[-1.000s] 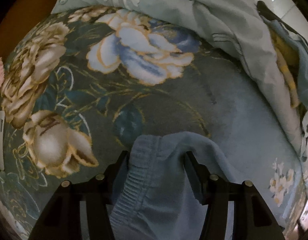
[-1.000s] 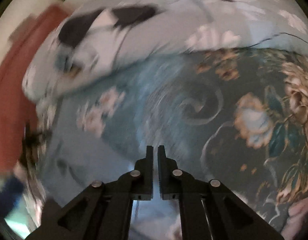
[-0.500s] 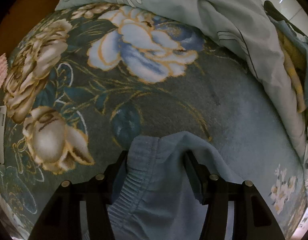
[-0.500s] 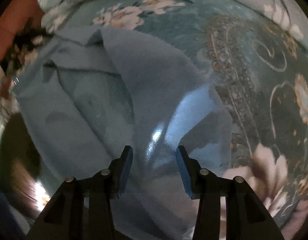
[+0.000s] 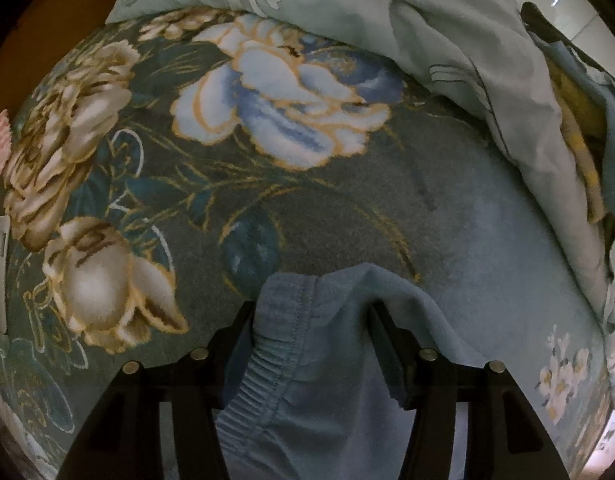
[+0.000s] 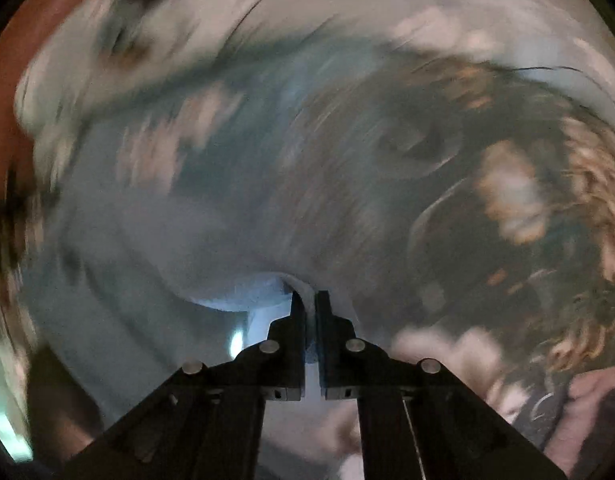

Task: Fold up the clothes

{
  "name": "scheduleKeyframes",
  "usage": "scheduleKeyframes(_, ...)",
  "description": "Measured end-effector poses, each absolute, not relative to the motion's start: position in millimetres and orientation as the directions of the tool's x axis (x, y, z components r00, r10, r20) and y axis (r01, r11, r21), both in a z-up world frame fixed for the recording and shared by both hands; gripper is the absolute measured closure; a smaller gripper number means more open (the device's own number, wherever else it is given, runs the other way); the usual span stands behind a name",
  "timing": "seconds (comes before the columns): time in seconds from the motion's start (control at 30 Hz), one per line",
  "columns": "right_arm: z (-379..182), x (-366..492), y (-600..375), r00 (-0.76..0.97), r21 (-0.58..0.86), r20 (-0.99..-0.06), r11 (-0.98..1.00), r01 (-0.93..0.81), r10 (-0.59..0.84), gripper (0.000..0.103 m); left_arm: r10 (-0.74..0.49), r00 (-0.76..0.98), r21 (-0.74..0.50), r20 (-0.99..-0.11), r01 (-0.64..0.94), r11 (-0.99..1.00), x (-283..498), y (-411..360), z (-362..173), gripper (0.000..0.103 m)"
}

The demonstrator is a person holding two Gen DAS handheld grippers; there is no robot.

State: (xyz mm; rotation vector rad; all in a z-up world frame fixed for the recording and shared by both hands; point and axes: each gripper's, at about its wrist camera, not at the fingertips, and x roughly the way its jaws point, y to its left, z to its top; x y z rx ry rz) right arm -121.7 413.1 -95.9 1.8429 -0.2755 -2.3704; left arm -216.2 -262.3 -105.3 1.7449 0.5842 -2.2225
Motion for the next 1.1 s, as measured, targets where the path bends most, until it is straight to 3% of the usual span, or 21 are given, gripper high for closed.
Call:
scheduleKeyframes(0.17,-67,-163,440,-0.357,0.231,-0.915,-0.969,-0.087,-0.186,0.099,0.053,-0.276,-0.165,-0.960,0.401,-0.901,-214,-256,-97,0.072)
scheduleKeyframes(0.37,-78,-207,434,-0.365,0.219,-0.916,-0.969,-0.112,-0.165,0.099,0.023,-0.343,-0.149,-0.939,0.347,-0.926,-222,-241,-69,0.079)
scheduleKeyframes(0.6,-115,-250,457,-0.274,0.257,-0.942,-0.940,-0.226,-0.191,0.099,0.013,-0.324,-0.141,-0.946,0.377,-0.916,-249,-217,-84,0.079)
scheduleKeyframes(0.73,-137,-255,478,-0.246,0.318,-0.939,-0.879,-0.355,-0.241,0.098,0.073,-0.281,-0.207,-0.957,0.484,-0.850,-265,-247,-122,0.079)
scheduleKeyframes(0.87,-146,-252,489,-0.248,0.345,-0.933,-0.838,-0.423,-0.259,0.098,0.084,-0.267,-0.214,-0.960,0.507,-0.835,-266,-249,-126,0.079)
scheduleKeyframes(1.0,-134,-247,496,-0.285,0.343,-0.930,-0.828,-0.444,-0.232,0.086,0.134,-0.249,-0.245,-0.959,0.494,-0.834,-265,-249,-118,0.071)
scheduleKeyframes(1.07,-123,-241,500,-0.311,0.341,-0.926,-0.824,-0.452,-0.213,0.080,0.160,-0.235,-0.260,-0.959,0.492,-0.831,-257,-253,-109,0.053)
scheduleKeyframes(1.1,-117,-237,503,-0.326,0.345,-0.922,-0.822,-0.454,-0.207,0.075,0.167,-0.233,-0.264,-0.958,0.489,-0.831,-251,-255,-103,0.052)
